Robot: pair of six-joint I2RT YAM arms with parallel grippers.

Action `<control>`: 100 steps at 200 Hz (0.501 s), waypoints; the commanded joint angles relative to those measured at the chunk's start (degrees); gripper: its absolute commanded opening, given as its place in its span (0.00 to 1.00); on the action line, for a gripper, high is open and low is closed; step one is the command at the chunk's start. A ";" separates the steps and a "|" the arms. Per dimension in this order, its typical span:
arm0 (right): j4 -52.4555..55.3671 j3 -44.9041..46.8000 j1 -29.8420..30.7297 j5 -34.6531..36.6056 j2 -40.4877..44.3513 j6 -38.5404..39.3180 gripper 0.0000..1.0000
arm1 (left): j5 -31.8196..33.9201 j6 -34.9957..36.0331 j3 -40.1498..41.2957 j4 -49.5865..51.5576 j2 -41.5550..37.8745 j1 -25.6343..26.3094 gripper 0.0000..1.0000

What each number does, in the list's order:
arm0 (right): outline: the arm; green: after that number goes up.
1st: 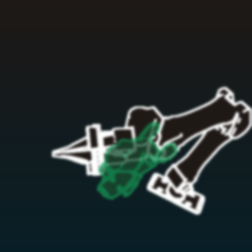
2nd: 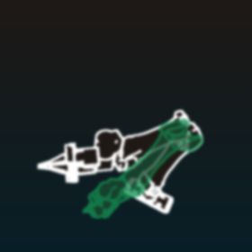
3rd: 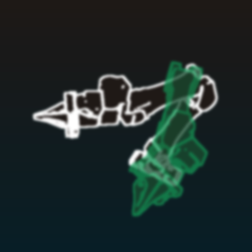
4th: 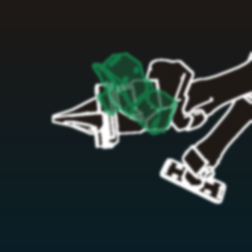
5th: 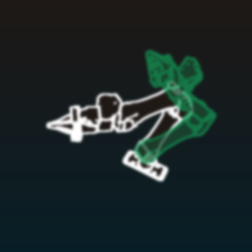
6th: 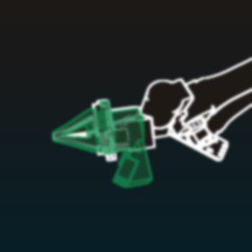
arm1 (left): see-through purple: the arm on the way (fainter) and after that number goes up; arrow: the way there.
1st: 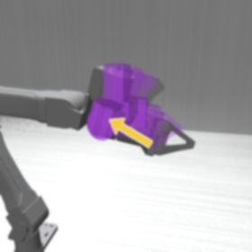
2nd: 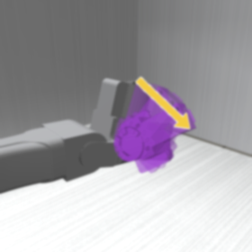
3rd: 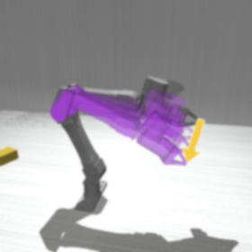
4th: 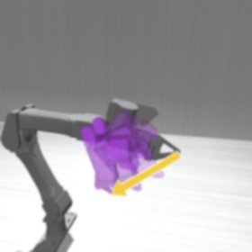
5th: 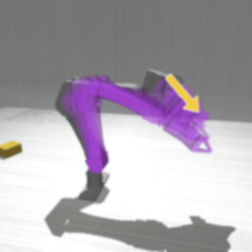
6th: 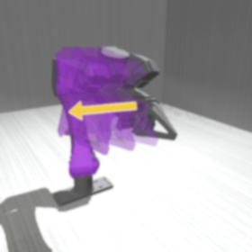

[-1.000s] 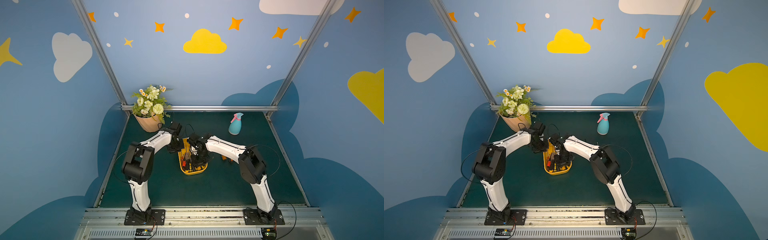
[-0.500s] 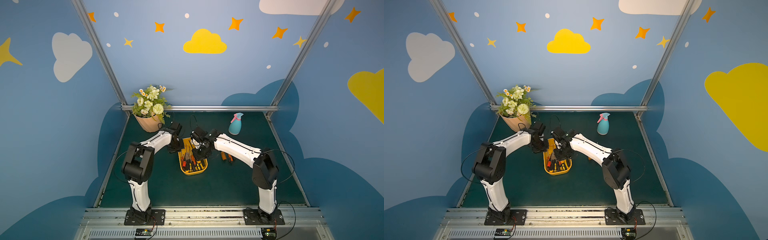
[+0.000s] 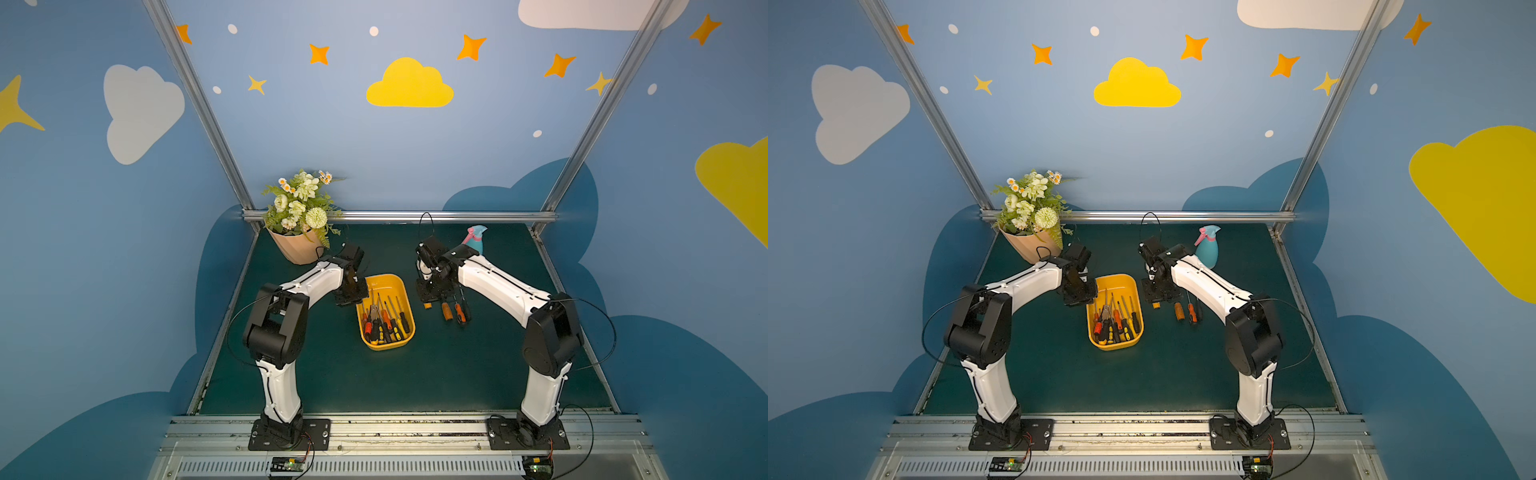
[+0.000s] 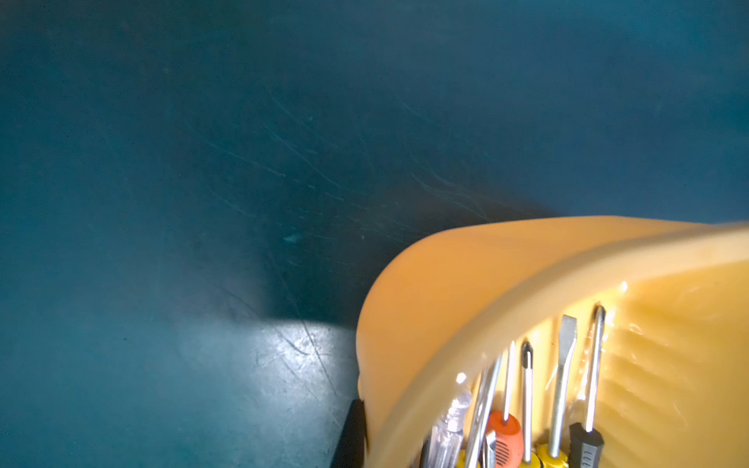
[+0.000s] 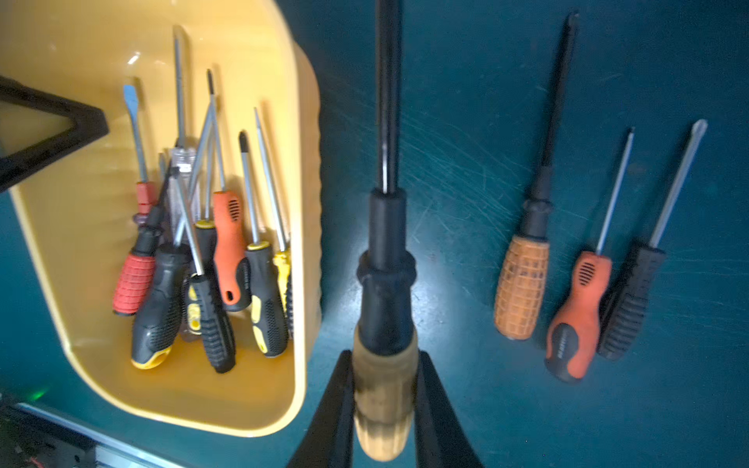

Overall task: Take out the screwdriver from the storage box
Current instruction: Place the screwdriver at the center of the board.

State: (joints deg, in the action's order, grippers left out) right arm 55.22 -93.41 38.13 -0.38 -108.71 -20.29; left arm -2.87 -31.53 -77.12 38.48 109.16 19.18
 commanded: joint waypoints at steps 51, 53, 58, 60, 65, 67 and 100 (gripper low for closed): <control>5.13 -4.88 -1.71 3.15 -9.34 5.89 0.00 | -1.29 -0.10 0.15 0.50 -0.63 0.24 0.03; 5.48 -5.28 -1.78 3.09 -9.77 5.99 0.00 | -1.29 -0.04 0.14 0.56 -0.62 0.22 0.02; 6.52 -6.37 -1.93 3.01 -10.86 6.26 0.00 | -1.26 -0.03 0.13 0.61 -0.62 0.23 0.03; 6.95 -6.93 -1.99 3.06 -11.34 6.37 0.00 | -1.26 -0.09 0.09 0.63 -0.66 0.20 0.02; 8.23 -8.06 -2.05 3.25 -12.45 6.55 0.00 | -1.21 0.00 0.04 0.65 -0.70 0.22 0.02; 8.65 -8.38 -2.08 3.32 -12.86 6.62 0.00 | -1.18 -0.02 0.04 0.73 -0.71 0.22 0.02; 11.37 -11.80 -2.74 3.68 -17.55 7.29 0.00 | -1.00 0.22 -0.03 0.80 -0.36 0.03 0.02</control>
State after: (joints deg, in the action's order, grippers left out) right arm 61.82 -102.43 36.07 2.48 -123.90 -14.31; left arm -2.85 -31.51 -77.12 38.50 109.16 19.18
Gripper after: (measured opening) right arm 0.205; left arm 0.079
